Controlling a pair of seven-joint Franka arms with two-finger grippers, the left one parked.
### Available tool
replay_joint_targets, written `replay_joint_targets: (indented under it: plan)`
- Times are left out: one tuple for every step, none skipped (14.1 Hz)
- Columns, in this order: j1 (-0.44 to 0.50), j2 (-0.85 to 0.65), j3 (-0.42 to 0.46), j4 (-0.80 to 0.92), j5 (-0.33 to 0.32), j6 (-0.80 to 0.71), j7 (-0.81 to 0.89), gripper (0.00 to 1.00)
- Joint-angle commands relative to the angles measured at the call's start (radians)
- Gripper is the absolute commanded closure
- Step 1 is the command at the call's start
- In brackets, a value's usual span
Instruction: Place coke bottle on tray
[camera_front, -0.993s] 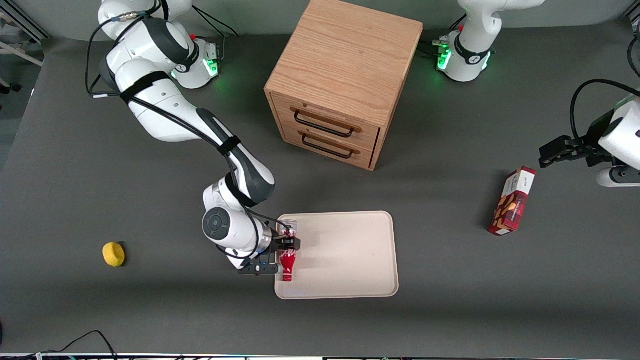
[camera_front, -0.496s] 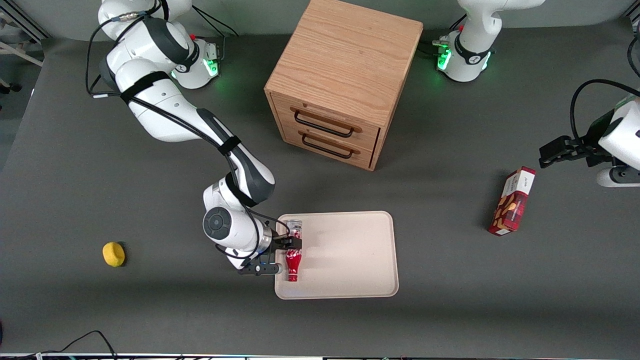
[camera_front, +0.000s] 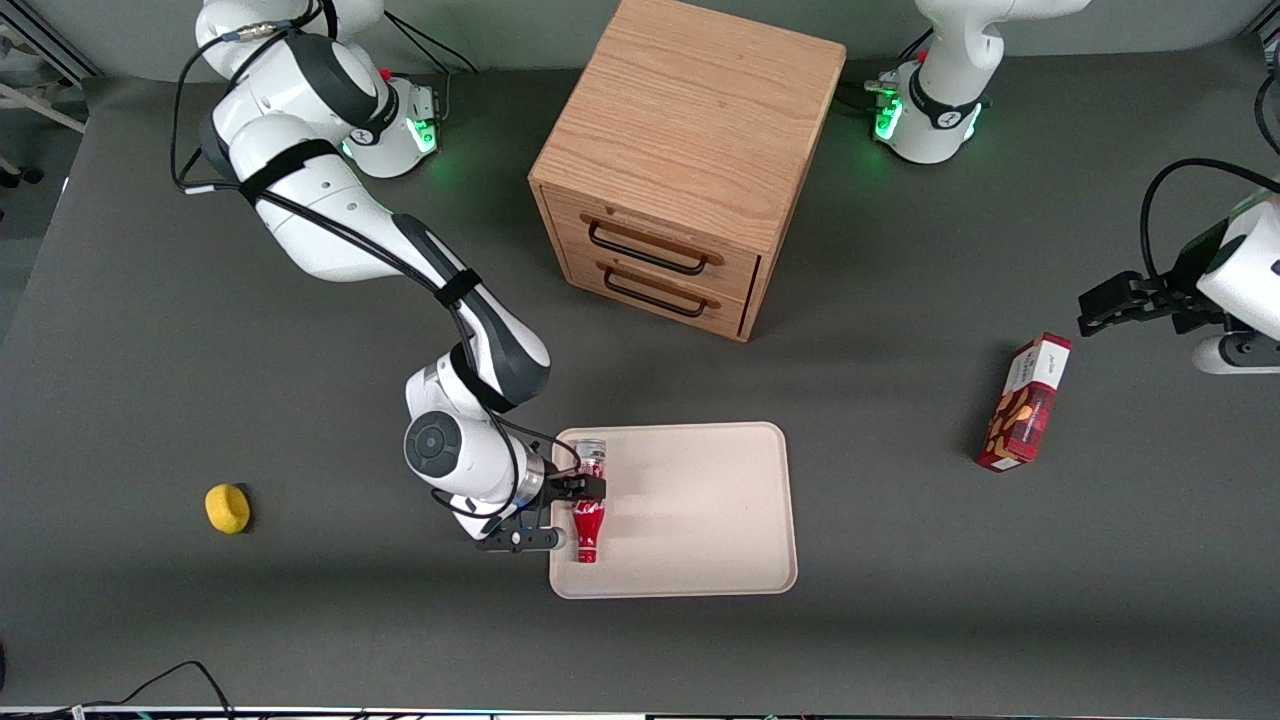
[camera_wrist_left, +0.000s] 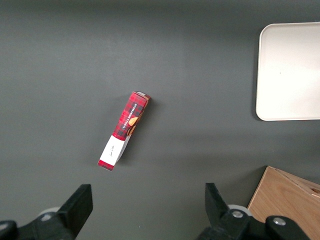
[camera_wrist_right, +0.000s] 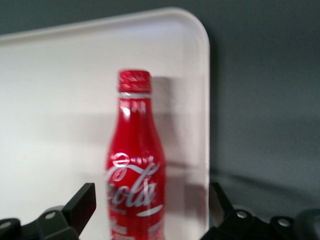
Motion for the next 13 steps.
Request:
replay_joint_targets:
  plan:
    - [0.006, -0.093, 0.002, -0.003, -0.018, -0.096, 0.033, 0.0]
    - [0.005, -0.127, 0.002, -0.005, -0.018, -0.159, 0.033, 0.0]
    - [0.0, -0.16, 0.002, -0.005, -0.018, -0.22, 0.031, 0.0]
    - [-0.006, -0.197, 0.002, -0.007, -0.018, -0.271, 0.03, 0.0]
    - [-0.009, -0.228, 0.002, -0.014, -0.017, -0.309, 0.03, 0.0]
    - [-0.015, -0.269, 0.001, -0.02, -0.017, -0.343, 0.033, 0.0]
    - [-0.033, -0.318, -0.001, -0.033, -0.017, -0.401, 0.031, 0.0]
    - [-0.053, -0.37, -0.004, -0.037, -0.015, -0.481, 0.016, 0.0]
    - [-0.061, -0.428, -0.008, -0.036, -0.015, -0.585, 0.022, 0.0]
    - [-0.064, -0.488, -0.014, -0.036, -0.017, -0.682, 0.022, 0.0]
    - [-0.075, -0.547, -0.027, -0.037, -0.017, -0.76, 0.016, 0.0]
    - [-0.076, -0.602, -0.046, -0.037, -0.008, -0.85, 0.016, 0.0]
    - [-0.078, -0.648, -0.059, -0.039, -0.006, -0.918, 0.016, 0.0]
